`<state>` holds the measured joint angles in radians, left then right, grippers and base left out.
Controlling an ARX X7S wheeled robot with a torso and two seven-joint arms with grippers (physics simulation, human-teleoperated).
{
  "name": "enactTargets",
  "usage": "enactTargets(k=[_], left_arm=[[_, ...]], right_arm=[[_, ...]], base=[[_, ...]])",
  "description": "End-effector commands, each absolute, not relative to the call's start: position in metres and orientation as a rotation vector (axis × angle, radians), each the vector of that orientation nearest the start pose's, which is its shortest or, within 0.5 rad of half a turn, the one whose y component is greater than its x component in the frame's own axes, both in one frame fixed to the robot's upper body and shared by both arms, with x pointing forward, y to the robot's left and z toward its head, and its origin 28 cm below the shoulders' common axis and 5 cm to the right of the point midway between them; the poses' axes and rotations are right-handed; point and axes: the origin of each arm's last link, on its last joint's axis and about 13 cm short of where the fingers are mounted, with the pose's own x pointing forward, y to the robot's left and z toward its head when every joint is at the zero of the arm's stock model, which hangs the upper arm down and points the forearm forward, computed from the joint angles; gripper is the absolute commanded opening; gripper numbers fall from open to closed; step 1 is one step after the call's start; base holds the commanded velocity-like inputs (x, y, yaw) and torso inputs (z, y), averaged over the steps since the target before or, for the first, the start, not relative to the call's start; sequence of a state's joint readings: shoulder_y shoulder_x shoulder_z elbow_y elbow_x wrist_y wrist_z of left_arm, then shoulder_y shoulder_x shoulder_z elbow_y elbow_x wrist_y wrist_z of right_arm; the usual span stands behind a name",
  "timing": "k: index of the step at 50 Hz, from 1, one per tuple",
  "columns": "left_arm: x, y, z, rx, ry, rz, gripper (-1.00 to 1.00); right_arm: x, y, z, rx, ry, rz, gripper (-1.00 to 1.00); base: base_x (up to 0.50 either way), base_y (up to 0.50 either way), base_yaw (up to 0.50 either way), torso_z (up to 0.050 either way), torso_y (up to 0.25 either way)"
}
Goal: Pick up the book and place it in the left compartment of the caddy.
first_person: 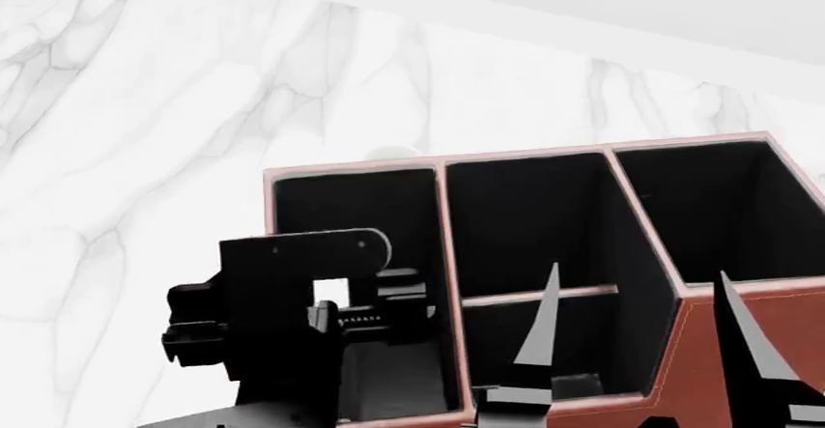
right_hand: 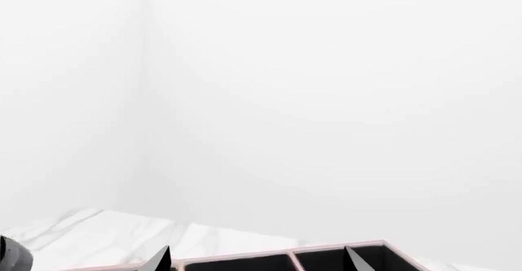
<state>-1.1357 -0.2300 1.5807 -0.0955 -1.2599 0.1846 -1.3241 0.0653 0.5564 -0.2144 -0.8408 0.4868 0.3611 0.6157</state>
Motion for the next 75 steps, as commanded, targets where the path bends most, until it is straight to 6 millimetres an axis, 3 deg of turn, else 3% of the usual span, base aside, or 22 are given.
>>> enactTargets(k=[1, 5, 11, 27, 35, 54, 75], left_arm=[[0.271, 0.078, 0.179, -0.145, -0.034, 0.016, 1.0], [0.264, 0.09, 0.188, -0.132, -0.096, -0.022, 1.0], [0.252, 0.11, 0.187, -0.096, -0.139, -0.025, 1.0], [0.232, 0.16, 0.16, -0.003, -0.218, 0.083, 1.0], [0.229, 0.197, 0.152, 0.012, -0.239, 0.239, 1.0], [0.22, 0.264, 0.173, -0.028, -0.297, 0.524, 1.0], [0.21, 0.305, 0.175, -0.077, -0.327, 0.704, 1.0]], right_arm=[[0.176, -0.114, 0.163, 0.014, -0.369, -0.05, 1.0], [0.176, -0.114, 0.164, 0.015, -0.37, -0.05, 1.0], [0.175, -0.115, 0.163, 0.016, -0.369, -0.053, 1.0], [0.177, -0.112, 0.161, -0.005, -0.365, -0.048, 1.0], [0.176, -0.115, 0.161, -0.002, -0.366, -0.064, 1.0], [0.166, -0.139, 0.169, -0.023, -0.392, -0.206, 1.0], [0.153, -0.16, 0.174, -0.028, -0.415, -0.317, 1.0]], base=[[0.0, 0.0, 0.0, 0.0, 0.0], [0.0, 0.0, 0.0, 0.0, 0.0], [0.0, 0.0, 0.0, 0.0, 0.0], [0.0, 0.0, 0.0, 0.0, 0.0], [0.0, 0.0, 0.0, 0.0, 0.0], [0.0, 0.0, 0.0, 0.0, 0.0], [0.0, 0.0, 0.0, 0.0, 0.0]])
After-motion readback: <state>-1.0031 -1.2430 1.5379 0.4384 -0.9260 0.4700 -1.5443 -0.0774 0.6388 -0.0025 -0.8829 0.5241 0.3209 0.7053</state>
